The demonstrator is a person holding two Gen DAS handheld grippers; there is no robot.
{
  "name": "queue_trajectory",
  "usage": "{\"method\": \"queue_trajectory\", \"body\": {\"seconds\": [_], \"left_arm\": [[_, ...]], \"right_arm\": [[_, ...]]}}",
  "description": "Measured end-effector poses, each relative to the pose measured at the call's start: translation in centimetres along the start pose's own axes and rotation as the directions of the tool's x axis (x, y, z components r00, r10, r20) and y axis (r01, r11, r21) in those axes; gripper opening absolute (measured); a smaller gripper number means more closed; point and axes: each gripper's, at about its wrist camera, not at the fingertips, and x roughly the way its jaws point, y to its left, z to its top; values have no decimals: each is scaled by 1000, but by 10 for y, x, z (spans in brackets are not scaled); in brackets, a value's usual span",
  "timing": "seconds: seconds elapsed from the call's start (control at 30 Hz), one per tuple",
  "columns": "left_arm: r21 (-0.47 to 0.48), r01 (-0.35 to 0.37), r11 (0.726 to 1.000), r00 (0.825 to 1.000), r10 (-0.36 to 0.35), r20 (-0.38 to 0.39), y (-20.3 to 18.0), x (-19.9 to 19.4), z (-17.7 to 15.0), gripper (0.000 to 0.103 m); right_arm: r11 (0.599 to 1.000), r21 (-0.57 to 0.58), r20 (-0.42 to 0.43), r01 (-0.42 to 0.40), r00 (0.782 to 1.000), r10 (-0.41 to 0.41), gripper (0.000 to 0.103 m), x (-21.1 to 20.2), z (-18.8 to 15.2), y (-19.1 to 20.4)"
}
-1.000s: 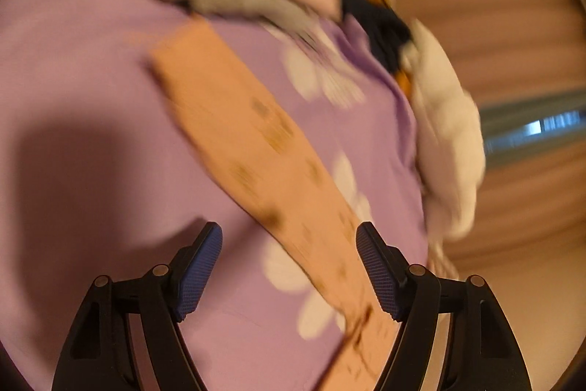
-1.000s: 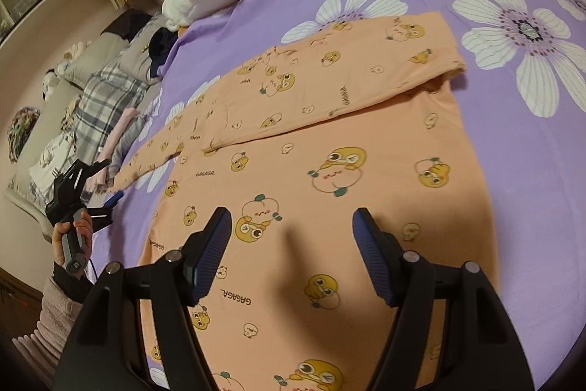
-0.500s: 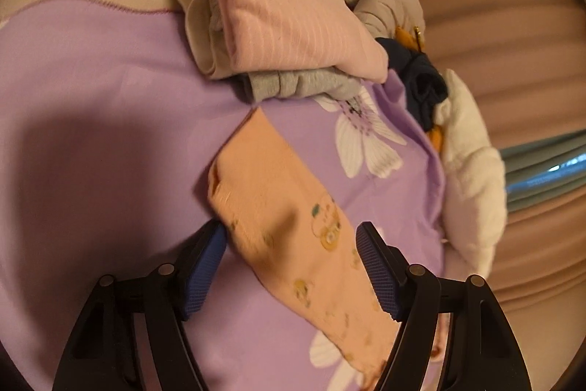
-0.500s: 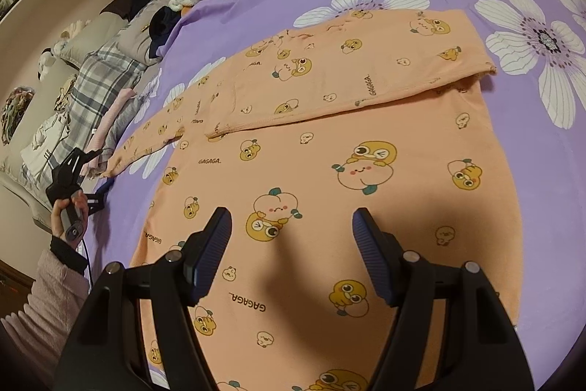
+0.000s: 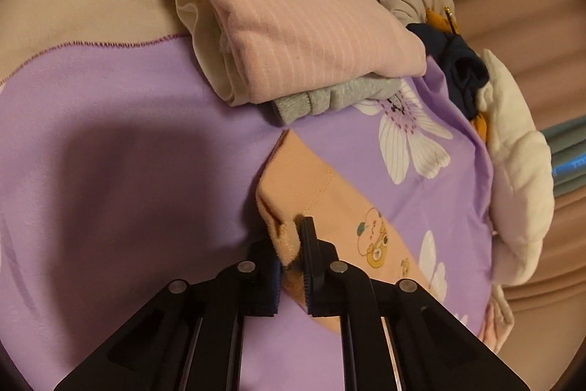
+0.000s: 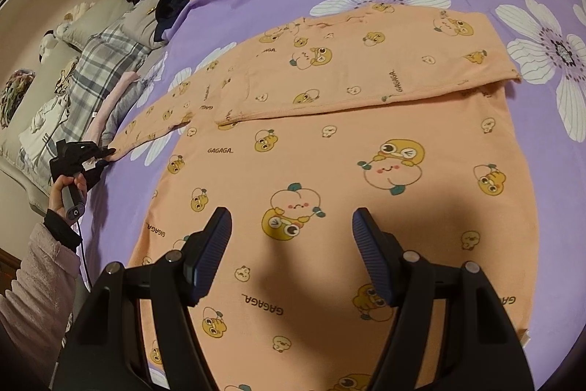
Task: Fold small clothes
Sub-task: 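Grasp the other sleeve cuff with the left gripper and lift it, then lay the held sleeve across the shirt body with the left gripper and release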
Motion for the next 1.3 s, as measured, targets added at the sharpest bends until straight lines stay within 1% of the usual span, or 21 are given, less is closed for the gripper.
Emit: {"method": "queue_trajectory", "body": {"seconds": [0.1, 0.2, 0.3, 0.47, 0.6, 0.77, 1.13, 1.2, 1.3], "left_arm": [[36, 1, 999, 1000, -1, 16, -8, -7, -4, 6], [85, 15, 996, 999, -18, 32, -24, -17, -7, 6], [139, 34, 990, 998, -42, 50, -39, -30, -12, 6], [217, 60, 974, 996, -71, 46, -66, -41, -20, 6], [274, 76, 959, 995, -92, 45, -87, -49, -31, 6], [353, 84, 932, 993, -106, 45, -115, -56, -46, 6], [449, 104, 888, 992, -125, 18, -157, -62, -77, 6], [454, 114, 884, 991, -134, 12, -164, -63, -83, 6], [476, 131, 870, 989, -147, -4, -176, -63, -95, 6]], "right_arm": [[1000, -8, -2, -5, 1000, 5, 69, 1, 0, 4], [1000, -16, 1, -10, 1000, 10, 69, 0, 0, 8], [1000, -18, -1, -14, 1000, 14, 69, -1, 0, 10], [999, -26, -1, -28, 1000, 28, 69, -1, -2, 16], [999, -34, 0, -41, 999, 41, 69, -3, -5, 20], [998, -36, 13, -50, 999, 51, 69, -10, -7, 20], [998, -9, 28, -70, 997, 70, 69, -18, -12, 9], [997, -6, 32, -75, 997, 75, 69, -20, -13, 7], [997, 1, 43, -82, 996, 82, 69, -23, -13, 4]]}}
